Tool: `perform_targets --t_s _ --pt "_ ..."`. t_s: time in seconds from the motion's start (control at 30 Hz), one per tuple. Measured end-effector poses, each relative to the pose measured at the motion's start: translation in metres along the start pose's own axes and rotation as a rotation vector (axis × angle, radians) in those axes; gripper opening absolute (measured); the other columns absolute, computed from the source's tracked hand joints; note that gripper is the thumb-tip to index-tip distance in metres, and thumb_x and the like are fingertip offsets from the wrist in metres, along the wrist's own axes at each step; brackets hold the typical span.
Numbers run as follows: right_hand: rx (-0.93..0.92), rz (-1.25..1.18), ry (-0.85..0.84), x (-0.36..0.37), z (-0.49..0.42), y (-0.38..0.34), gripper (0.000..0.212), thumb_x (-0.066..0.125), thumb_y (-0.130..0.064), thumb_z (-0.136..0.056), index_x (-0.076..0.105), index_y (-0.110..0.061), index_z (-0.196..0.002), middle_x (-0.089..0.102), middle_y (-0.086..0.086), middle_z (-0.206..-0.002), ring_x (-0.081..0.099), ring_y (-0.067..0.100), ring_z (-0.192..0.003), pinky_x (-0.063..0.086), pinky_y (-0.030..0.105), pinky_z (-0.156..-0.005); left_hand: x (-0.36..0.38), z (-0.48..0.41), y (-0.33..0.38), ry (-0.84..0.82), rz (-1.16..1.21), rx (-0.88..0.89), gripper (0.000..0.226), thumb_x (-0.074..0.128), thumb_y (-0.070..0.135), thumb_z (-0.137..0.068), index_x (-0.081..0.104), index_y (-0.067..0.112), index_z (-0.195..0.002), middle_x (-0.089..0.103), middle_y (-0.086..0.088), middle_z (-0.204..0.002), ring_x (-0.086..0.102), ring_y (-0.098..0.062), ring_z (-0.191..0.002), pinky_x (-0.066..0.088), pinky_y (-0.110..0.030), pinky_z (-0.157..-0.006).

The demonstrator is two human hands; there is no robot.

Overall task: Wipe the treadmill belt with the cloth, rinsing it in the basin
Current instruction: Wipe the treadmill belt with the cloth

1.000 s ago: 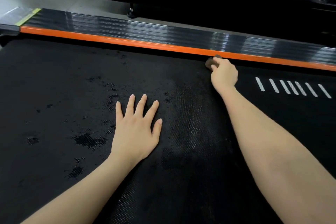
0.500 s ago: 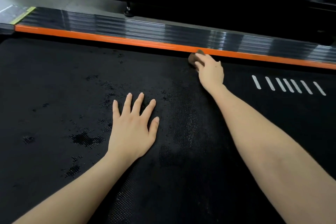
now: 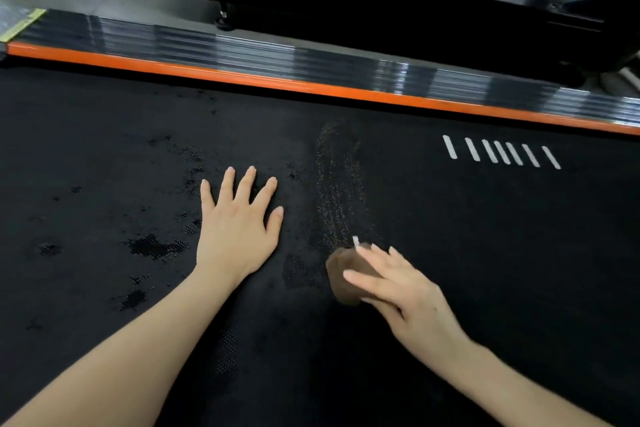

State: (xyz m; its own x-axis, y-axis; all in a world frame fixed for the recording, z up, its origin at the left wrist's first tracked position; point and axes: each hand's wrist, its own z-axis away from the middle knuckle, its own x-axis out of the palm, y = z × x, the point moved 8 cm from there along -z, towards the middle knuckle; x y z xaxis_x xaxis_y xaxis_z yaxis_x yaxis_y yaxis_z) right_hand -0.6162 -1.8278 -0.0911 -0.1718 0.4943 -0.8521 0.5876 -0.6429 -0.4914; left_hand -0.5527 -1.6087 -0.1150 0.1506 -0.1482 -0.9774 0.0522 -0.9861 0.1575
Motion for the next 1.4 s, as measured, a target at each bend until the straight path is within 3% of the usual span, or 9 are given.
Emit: perform_targets --t_s 0.1,0.27,0.6,0.67,0.77,0.87,1.03,1.23,1.4 --pt "0.103 0.015 0.05 -0.017 -0.038 0.038 0.034 0.058 -0.021 -0.089 0.062 -0.028 -0.122 0.05 -0.002 -0.138 0.047 0.021 -0.129 0.024 0.047 -0.114 0.001 0.001 0.0 -0.006 0.001 -0.003 0.067 0.01 0.054 -0.089 0.04 0.027 -0.143 0.033 -0.009 -0.152 0.02 -0.034 -0.142 0.009 -0.058 -0.114" --pt "0.481 0.033 0.235 -0.025 -0.108 0.081 0.034 0.055 -0.014 -0.094 0.06 -0.026 -0.125 0.043 0.001 -0.146 0.035 0.024 -0.137 0.013 0.035 -0.116 0.002 0.001 -0.001 -0.013 0.002 -0.007 0.055 0.02 0.05 -0.096 0.035 0.029 -0.145 0.027 -0.007 -0.155 0.014 -0.033 -0.144 0.006 -0.057 -0.114" --pt "-0.107 -0.038 -0.174 0.003 0.084 -0.048 0.03 0.047 -0.029 -0.095 0.06 -0.031 -0.122 0.044 -0.004 -0.145 0.038 0.015 -0.136 0.025 0.03 -0.114 -0.001 0.001 0.0 -0.031 -0.001 0.006 0.053 0.024 0.049 -0.097 0.031 0.028 -0.146 0.023 -0.007 -0.156 0.012 -0.033 -0.144 0.005 -0.057 -0.114" --pt "-0.066 -0.001 -0.159 -0.017 0.086 -0.018 0.03 0.045 -0.032 -0.097 0.057 -0.035 -0.124 0.042 -0.011 -0.145 0.038 0.011 -0.135 0.026 0.033 -0.114 -0.001 0.002 0.0 -0.031 -0.002 0.008 0.054 0.024 0.05 -0.097 0.031 0.029 -0.147 0.024 -0.006 -0.156 0.012 -0.032 -0.144 0.005 -0.057 -0.114" --pt "0.248 -0.002 0.077 -0.051 0.066 0.044 0.038 0.059 -0.019 -0.092 0.058 -0.035 -0.126 0.044 -0.013 -0.142 0.04 0.009 -0.133 0.026 0.04 -0.114 -0.002 0.002 -0.003 -0.05 0.018 0.003 0.054 0.027 0.051 -0.097 0.032 0.028 -0.146 0.025 -0.007 -0.155 0.013 -0.032 -0.144 0.005 -0.055 -0.114" --pt "0.413 0.054 0.217 -0.051 0.051 0.061 0.036 0.058 -0.013 -0.092 0.06 -0.03 -0.124 0.045 -0.004 -0.143 0.036 0.015 -0.136 0.017 0.032 -0.117 -0.016 0.005 -0.004 0.012 0.098 -0.023 0.054 0.038 0.047 -0.096 0.036 0.024 -0.145 0.031 -0.015 -0.152 0.018 -0.035 -0.142 0.008 -0.053 -0.115" --pt "0.383 0.046 0.202 -0.042 0.041 0.058 0.035 0.051 -0.02 -0.096 0.056 -0.032 -0.128 0.041 -0.003 -0.147 0.028 0.016 -0.14 0.012 0.032 -0.115 -0.05 0.032 -0.002 0.053 0.153 0.001 0.047 0.04 0.042 -0.098 0.046 0.02 -0.139 0.036 -0.012 -0.149 0.022 -0.032 -0.141 0.01 -0.05 -0.115" --pt "0.263 -0.011 0.096 -0.005 -0.05 0.024 0.036 0.051 -0.033 -0.095 0.053 -0.03 -0.131 0.038 -0.002 -0.148 0.025 0.021 -0.141 0.01 0.041 -0.116 -0.049 0.096 -0.04 -0.123 0.02 -0.05 0.048 0.032 0.047 -0.098 0.038 0.031 -0.143 0.026 -0.003 -0.155 0.015 -0.028 -0.144 0.009 -0.047 -0.115" --pt "0.13 0.033 0.1 0.016 -0.08 -0.01 0.035 0.059 -0.03 -0.091 0.058 -0.029 -0.126 0.046 -0.004 -0.142 0.04 0.019 -0.131 0.028 0.032 -0.108 -0.058 0.145 -0.084 -0.196 -0.03 -0.16 0.05 0.03 0.05 -0.098 0.03 0.036 -0.146 0.019 0.001 -0.157 0.007 -0.026 -0.146 0.005 -0.045 -0.116"
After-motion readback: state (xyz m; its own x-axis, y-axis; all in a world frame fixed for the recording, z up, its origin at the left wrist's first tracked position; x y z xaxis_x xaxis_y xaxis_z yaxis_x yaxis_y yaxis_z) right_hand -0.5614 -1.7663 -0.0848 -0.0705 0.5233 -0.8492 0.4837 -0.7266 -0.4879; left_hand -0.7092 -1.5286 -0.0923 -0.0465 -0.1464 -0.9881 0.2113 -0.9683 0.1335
